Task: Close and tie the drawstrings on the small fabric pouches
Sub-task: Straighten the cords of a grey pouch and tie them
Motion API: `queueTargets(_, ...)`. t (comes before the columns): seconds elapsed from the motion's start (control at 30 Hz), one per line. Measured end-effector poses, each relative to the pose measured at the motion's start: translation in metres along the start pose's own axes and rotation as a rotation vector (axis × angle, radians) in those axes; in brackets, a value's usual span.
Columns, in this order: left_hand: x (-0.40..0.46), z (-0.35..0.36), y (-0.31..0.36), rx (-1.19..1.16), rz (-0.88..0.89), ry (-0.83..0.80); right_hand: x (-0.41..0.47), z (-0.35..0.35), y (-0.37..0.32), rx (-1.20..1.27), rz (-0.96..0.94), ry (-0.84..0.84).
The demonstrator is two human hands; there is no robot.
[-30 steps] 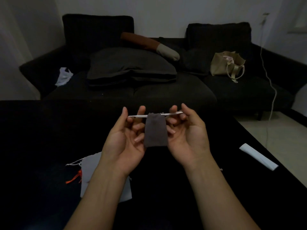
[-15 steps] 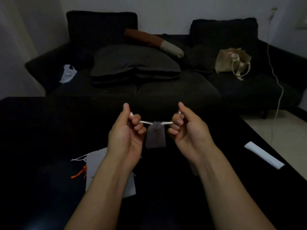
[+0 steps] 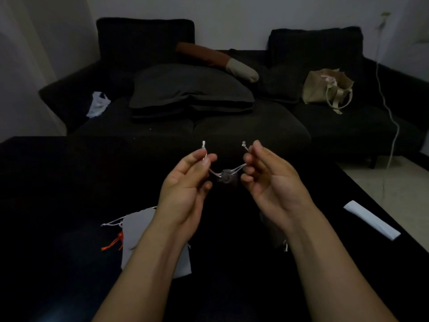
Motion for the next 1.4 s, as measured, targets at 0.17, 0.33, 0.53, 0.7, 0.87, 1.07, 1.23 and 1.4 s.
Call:
queueTargets(0.17,0.002,-0.005,-0.002,0.16,0.043,0.05,0.001,-0.004,0.003,-0.147,-0.027,0.008)
queueTargets(0.33,-0.001,-0.004,-0.004,0.269,0.026,0.054,-0.002,0.0,0.012,-0.309,-0.002,-0.008)
queueTargets(0.53,0.002,-0.002,-0.008,0.454,0.052,-0.054,-0.004,0.005,0.009,-0.4,-0.083,-0.072)
queueTargets(0.7,-0.002,0.005,-0.007,0.517,0.071,-0.21,-0.005,0.009,0.007,-0.347,-0.095,-0.112)
queueTargets(0.87,-0.01,0.012,-0.008,0.498,0.059,-0.287,-0.008,0.01,0.004,-0.321,-0.071,-0.102)
queueTargets(1.07,-0.011,0.012,-0.008,0.5,0.018,-0.326,-0.007,0.006,0.007,-0.342,-0.048,-0.058)
queueTargets(1.23,-0.01,0.009,-0.009,0.564,0.038,-0.301,-0.005,0.002,0.009,-0.398,-0.056,-0.044)
queueTargets(1.4,-0.003,0.004,-0.011,0.549,0.009,-0.165,-0.004,-0.003,0.006,-0.422,-0.089,0.021)
Point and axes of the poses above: each hand's wrist, its own x-axis towards the middle knuckle, its own z-axis out of the palm, y = z × x, the point moved 4 cm from there along x, towards the middle knuckle, and after that the axes turned 4 degrees about y, right-handed, at the moved point
